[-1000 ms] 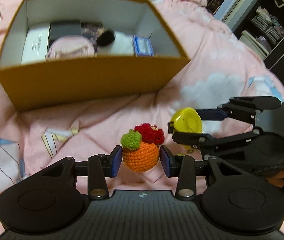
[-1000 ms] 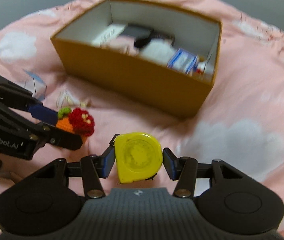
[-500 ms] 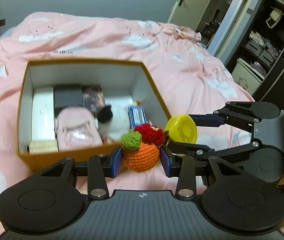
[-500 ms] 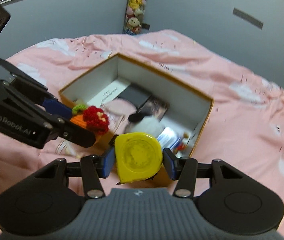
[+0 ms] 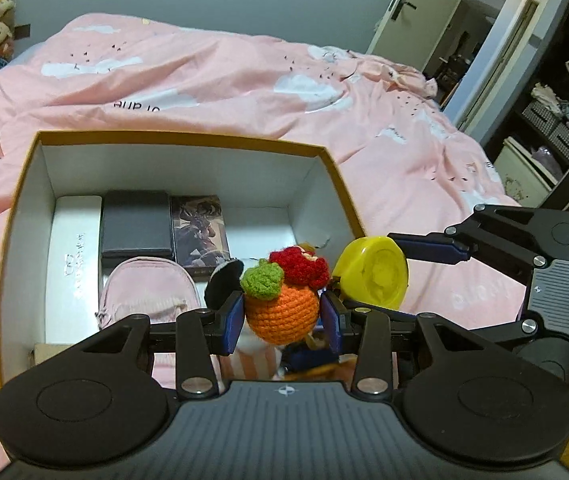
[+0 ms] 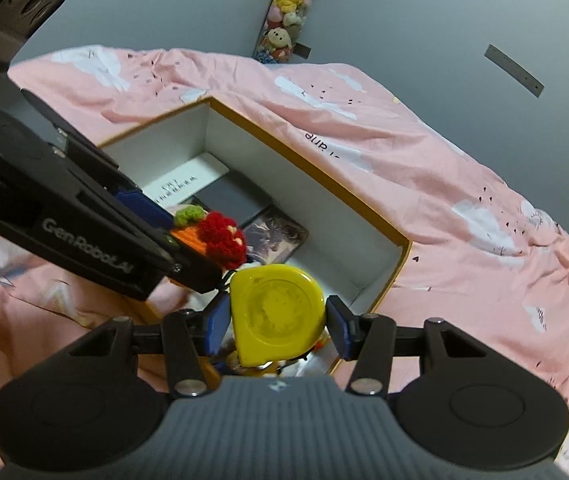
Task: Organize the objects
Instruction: 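Carry the orange fruit and yellow tape measure over the orange box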
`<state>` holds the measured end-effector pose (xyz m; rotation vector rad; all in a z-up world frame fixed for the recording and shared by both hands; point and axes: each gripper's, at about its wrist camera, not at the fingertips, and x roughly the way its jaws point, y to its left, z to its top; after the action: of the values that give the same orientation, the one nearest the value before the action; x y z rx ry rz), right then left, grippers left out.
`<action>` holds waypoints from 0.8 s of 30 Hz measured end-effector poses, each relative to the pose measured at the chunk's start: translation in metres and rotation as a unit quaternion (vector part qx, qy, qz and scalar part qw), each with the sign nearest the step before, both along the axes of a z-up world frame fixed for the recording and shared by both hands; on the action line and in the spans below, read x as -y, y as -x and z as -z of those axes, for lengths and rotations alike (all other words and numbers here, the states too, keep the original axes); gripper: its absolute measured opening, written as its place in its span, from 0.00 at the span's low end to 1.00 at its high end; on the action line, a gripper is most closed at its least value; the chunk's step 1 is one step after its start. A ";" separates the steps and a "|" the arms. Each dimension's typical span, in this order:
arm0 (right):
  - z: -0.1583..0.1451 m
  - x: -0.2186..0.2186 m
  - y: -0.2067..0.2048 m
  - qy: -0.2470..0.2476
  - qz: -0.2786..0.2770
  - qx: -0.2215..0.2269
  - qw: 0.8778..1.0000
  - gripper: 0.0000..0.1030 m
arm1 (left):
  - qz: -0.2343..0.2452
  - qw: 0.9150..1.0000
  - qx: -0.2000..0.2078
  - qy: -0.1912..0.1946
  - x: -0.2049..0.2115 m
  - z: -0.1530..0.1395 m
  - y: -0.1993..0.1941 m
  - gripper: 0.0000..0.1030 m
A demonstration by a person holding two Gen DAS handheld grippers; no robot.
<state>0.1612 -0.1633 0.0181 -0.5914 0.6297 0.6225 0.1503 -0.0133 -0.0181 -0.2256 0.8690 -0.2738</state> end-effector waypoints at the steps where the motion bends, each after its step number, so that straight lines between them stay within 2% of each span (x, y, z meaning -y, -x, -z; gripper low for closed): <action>1: 0.002 -0.001 -0.005 0.006 -0.003 0.001 1.000 0.52 | -0.001 1.000 -0.004 -0.005 0.001 0.003 -0.006 0.45; 10: 0.028 -0.017 -0.041 0.077 -0.045 0.030 0.996 0.52 | -0.001 1.000 -0.025 -0.012 -0.002 0.019 -0.041 0.45; 24: 0.059 -0.039 -0.094 0.125 -0.073 0.029 0.989 0.52 | -0.008 0.999 -0.043 -0.009 -0.010 0.036 -0.085 0.45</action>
<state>0.2548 -0.1241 -0.0413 -0.8935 0.6183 0.6645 0.2352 -0.0032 -0.0537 -0.2280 0.9551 -0.2422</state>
